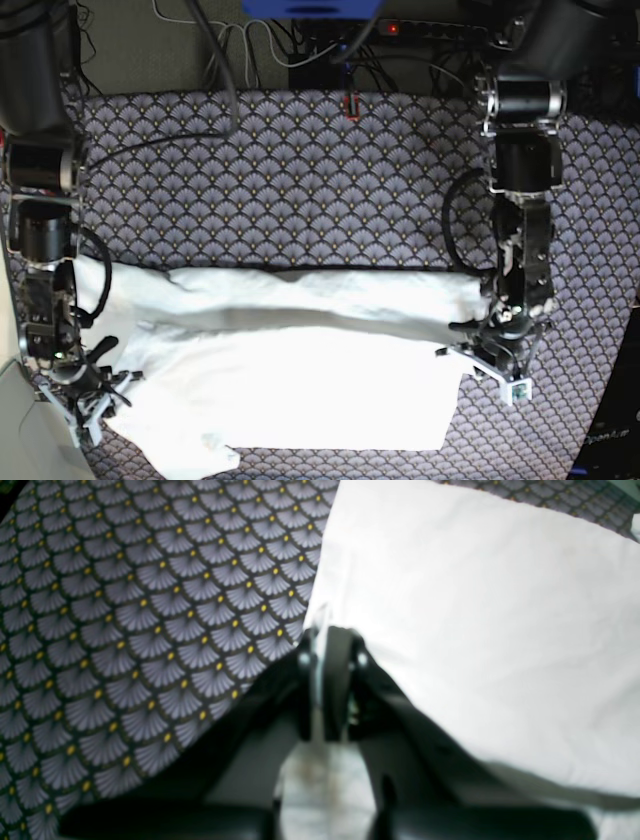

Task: Fold the T-shirt properly
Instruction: 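Lower the folded edge onto the shirt and open both grippers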

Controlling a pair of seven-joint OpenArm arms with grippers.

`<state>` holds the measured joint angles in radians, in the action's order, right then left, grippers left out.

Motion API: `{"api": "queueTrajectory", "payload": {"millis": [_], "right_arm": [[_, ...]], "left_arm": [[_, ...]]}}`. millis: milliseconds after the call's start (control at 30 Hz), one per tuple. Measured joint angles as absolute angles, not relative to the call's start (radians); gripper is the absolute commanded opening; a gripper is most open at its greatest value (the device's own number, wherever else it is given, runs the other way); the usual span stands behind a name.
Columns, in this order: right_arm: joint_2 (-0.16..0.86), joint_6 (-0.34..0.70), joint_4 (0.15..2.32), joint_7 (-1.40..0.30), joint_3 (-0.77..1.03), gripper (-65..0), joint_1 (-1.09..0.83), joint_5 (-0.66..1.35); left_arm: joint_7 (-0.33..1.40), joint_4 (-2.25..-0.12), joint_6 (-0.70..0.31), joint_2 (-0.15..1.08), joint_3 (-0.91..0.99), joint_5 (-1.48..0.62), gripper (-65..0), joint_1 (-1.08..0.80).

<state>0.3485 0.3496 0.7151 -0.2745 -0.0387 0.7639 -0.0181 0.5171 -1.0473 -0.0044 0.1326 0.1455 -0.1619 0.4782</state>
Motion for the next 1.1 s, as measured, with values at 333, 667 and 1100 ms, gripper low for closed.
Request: {"api": "queueTrajectory", "payload": {"millis": [333, 667, 1100], "right_arm": [[0.31, 0.344, 0.715, -0.243, -0.035, -64.1, 0.756, -0.127], [0.315, 0.343, 0.715, -0.234, -0.035, -64.1, 0.747, -0.138], [0.29, 0.343, 0.715, -0.232, -0.037, -64.1, 0.747, -0.139]], "left_arm": [[0.358, -0.928, -0.001, 0.146, 0.03, -0.161, -64.5, 0.499], [0.353, -0.918, 0.002, 0.136, 0.009, -0.162, -64.4, 0.496], [0.35, -0.916, 0.003, 0.141, 0.01, -0.162, -64.1, 0.538]]}}
